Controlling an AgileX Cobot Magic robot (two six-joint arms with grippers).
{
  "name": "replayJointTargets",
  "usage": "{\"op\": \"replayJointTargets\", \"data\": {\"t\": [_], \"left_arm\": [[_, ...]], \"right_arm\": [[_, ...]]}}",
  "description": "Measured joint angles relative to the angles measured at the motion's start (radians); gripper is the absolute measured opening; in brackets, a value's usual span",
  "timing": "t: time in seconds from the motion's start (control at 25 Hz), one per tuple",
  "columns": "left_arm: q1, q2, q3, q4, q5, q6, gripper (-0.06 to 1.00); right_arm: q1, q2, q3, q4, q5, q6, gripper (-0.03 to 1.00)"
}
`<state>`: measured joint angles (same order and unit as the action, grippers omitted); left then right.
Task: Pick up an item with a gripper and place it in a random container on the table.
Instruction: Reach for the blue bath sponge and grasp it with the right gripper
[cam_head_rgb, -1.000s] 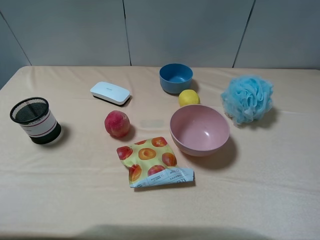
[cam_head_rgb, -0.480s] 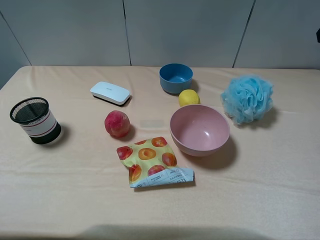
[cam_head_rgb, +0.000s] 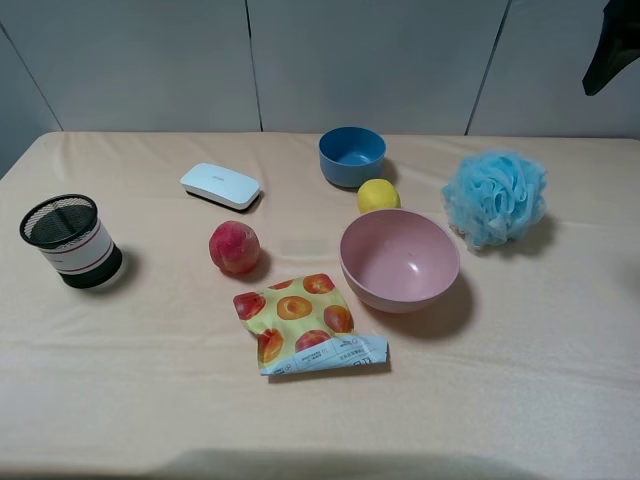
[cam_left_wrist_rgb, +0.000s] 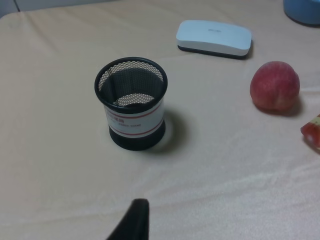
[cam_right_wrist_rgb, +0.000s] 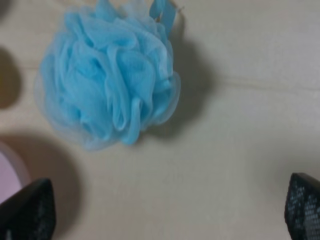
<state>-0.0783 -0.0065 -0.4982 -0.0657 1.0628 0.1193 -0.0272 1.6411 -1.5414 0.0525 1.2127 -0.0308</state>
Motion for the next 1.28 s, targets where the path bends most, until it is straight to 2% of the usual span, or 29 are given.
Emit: {"op": "replayJointTargets", "data": {"t": [0.24,0.56,0.84,1.28], "left_arm": [[0.000,0.000,0.000,0.000,0.000,0.000,1.00],[0.000,0.000,0.000,0.000,0.000,0.000,1.00],[0.000,0.000,0.000,0.000,0.000,0.000,1.00],[0.000,0.000,0.000,0.000,0.000,0.000,1.00]], "right_arm": [[0.006,0.142,-0.076,0.006,0.001,0.000,0.69],[0.084,0.301,-0.167,-0.019,0.001,0.016,0.69],[0.096,0.414,-0.174,-0.002,-0.003,0.022,0.69],[0.096,0.562,-0.174,0.039,-0.088,-0.007,0.69]]}}
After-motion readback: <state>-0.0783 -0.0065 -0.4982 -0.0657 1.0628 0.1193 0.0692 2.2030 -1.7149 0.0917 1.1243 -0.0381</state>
